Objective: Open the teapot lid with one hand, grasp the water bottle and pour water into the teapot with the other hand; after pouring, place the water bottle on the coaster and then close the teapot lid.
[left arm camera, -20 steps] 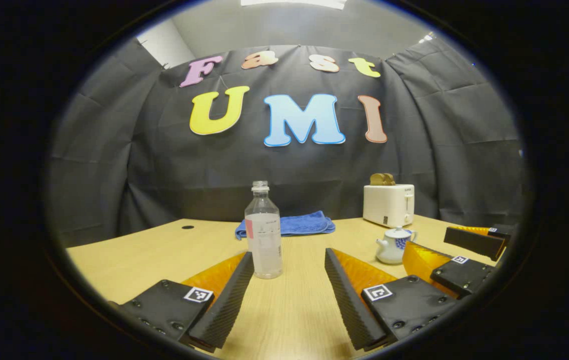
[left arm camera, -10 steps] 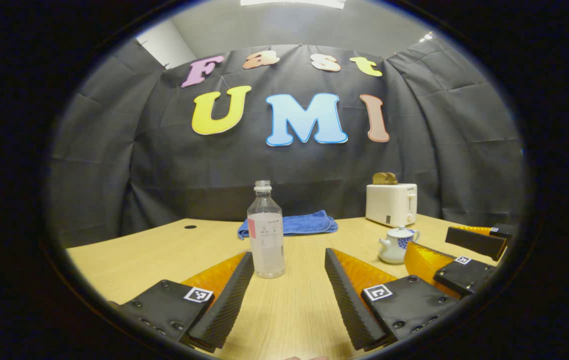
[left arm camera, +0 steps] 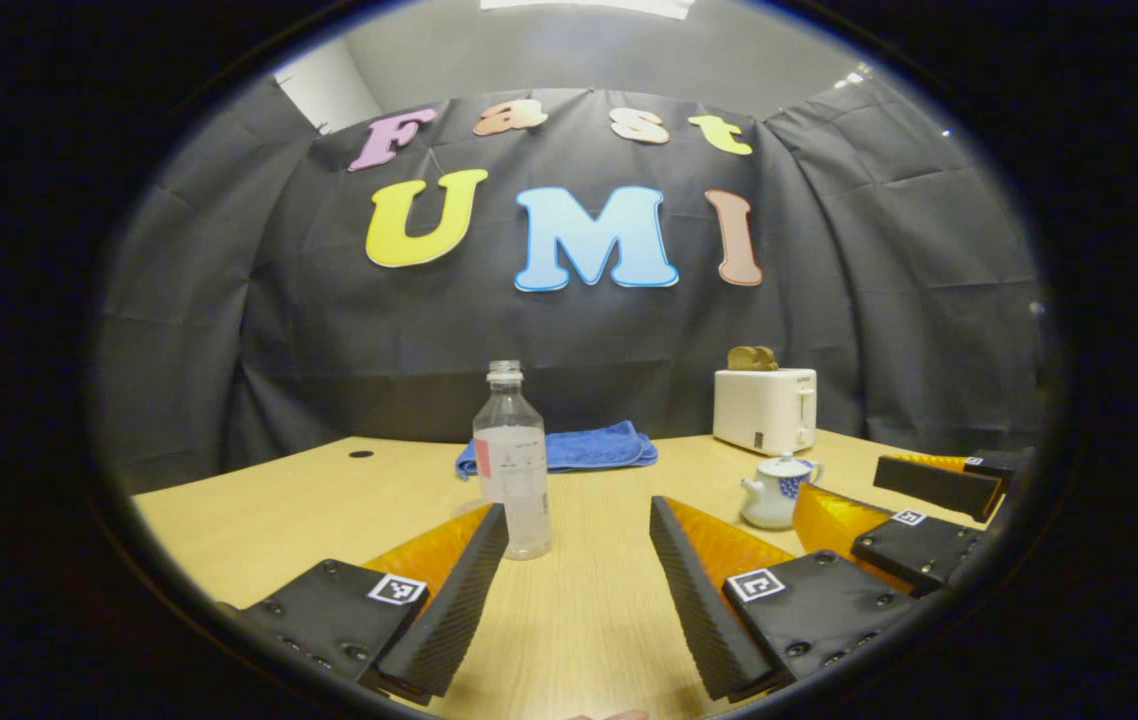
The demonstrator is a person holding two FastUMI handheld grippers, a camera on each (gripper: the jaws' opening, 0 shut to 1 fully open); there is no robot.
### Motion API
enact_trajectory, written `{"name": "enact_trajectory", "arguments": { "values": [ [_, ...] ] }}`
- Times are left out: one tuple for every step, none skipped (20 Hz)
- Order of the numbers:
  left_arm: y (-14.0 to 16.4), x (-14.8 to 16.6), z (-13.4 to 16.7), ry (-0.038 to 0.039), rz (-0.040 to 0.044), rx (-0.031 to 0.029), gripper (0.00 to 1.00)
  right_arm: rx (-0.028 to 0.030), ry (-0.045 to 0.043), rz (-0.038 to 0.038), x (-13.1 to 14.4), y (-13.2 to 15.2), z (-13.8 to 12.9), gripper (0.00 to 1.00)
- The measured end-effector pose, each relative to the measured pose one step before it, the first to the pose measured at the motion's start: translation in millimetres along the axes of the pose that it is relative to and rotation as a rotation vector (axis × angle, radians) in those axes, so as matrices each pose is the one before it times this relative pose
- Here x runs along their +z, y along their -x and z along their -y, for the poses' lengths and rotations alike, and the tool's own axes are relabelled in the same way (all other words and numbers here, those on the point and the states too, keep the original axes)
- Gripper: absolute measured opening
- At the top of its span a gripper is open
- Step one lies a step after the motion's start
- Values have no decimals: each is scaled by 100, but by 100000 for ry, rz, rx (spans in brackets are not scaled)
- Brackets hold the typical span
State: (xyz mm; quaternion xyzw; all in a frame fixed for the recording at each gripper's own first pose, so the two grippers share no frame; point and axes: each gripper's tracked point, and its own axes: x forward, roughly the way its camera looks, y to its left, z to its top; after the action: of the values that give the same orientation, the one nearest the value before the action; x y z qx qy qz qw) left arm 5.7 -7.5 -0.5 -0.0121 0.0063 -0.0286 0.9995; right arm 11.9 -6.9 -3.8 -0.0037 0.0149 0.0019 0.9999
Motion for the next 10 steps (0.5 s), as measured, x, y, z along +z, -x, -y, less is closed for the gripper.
{"name": "enact_trajectory", "arguments": {
  "values": [
    [-76,169,-460,1401,-149,150,99,-418,94,-973,12,-347,476,95],
    [-14,321,-678,-148,673,1463,99,-175,-756,152,314,-467,400,96],
    [-124,583,-825,-1117,1559,1940,99,-963,-1614,1497,963,-715,677,95],
    [-102,311,-390,-709,499,721,99,-593,-300,1107,470,-654,440,95],
    [-119,-33,-274,-329,11,441,99,-202,1147,391,305,-801,266,95],
    [-67,-16,-220,186,-55,273,99,-176,1782,312,537,-1107,358,95],
    [-89,25,-159,6,-323,414,99,21,1186,-223,90,-1183,274,94],
    [-68,-147,-211,57,-201,239,99,115,788,-807,-61,-901,29,88],
    [-120,83,-261,52,-27,504,99,631,185,-1273,-127,-910,-65,86],
    [-47,6,-242,126,-17,288,99,726,16,-688,-19,-826,-127,86]
  ]
}}
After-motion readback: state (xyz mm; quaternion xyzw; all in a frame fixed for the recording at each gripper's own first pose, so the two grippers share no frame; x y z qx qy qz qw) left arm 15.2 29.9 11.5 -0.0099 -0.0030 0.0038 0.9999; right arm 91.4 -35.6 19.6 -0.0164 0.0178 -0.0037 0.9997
